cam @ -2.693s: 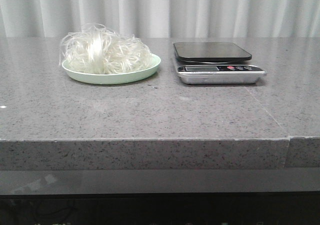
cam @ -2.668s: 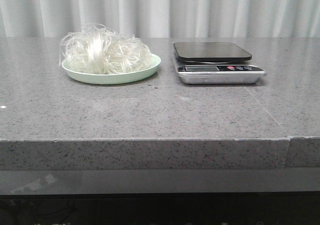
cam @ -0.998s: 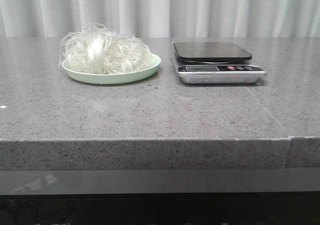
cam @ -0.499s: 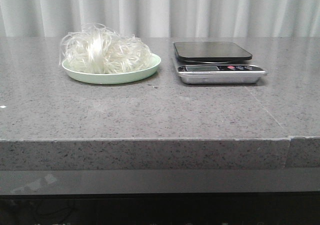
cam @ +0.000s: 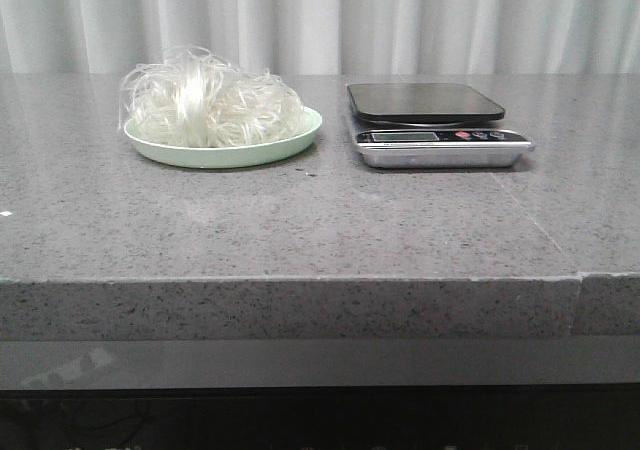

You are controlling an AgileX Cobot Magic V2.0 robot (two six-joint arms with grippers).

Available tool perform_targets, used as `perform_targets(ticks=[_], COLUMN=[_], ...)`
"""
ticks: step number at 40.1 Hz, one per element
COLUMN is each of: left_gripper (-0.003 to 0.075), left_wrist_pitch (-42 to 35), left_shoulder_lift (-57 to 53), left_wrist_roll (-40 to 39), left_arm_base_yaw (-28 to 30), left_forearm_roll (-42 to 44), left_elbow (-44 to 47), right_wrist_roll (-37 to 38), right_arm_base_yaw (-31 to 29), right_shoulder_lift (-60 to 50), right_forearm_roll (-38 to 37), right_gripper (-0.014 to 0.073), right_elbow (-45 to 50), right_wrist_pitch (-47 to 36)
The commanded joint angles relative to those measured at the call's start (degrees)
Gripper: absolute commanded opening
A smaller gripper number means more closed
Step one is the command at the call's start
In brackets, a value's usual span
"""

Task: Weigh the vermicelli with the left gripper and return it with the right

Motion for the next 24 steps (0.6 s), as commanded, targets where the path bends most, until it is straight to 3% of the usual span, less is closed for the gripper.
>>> perform_targets(ticks=[1,6,14,24], left_gripper=[0.0379,0.0533,0.0512,0.0510], left_wrist_pitch=[-5.10,-6.86,-9.46,-11.67], left_shoulder_lift=[0.45,1.62,5.76,16.16], left_wrist_roll=[-0.39,-0.30,1.20,1.20], left_arm_base_yaw=[-0.35,-0.35,-2.95,-14.41], left_forearm_roll=[-0.21,-0.43,-2.68,-2.81], left_elbow=[-1.58,-1.58,-3.58,-10.00], right_wrist_roll=[-0.75,-0.75,-0.75,-0.75], right_arm_base_yaw=[-0.26,-0.26,-0.26,-0.26], right_shoulder_lift=[0.38,0.68,0.68,0.68], right_forearm_roll=[-0.73,-0.73,-0.73,-0.73], right_gripper=[0.0533,0.0535,0.0535,0.0535], right_elbow=[-2.03,-1.98,-1.98,-1.98], right_wrist_pitch=[-3.15,-2.99,-2.76,-2.76])
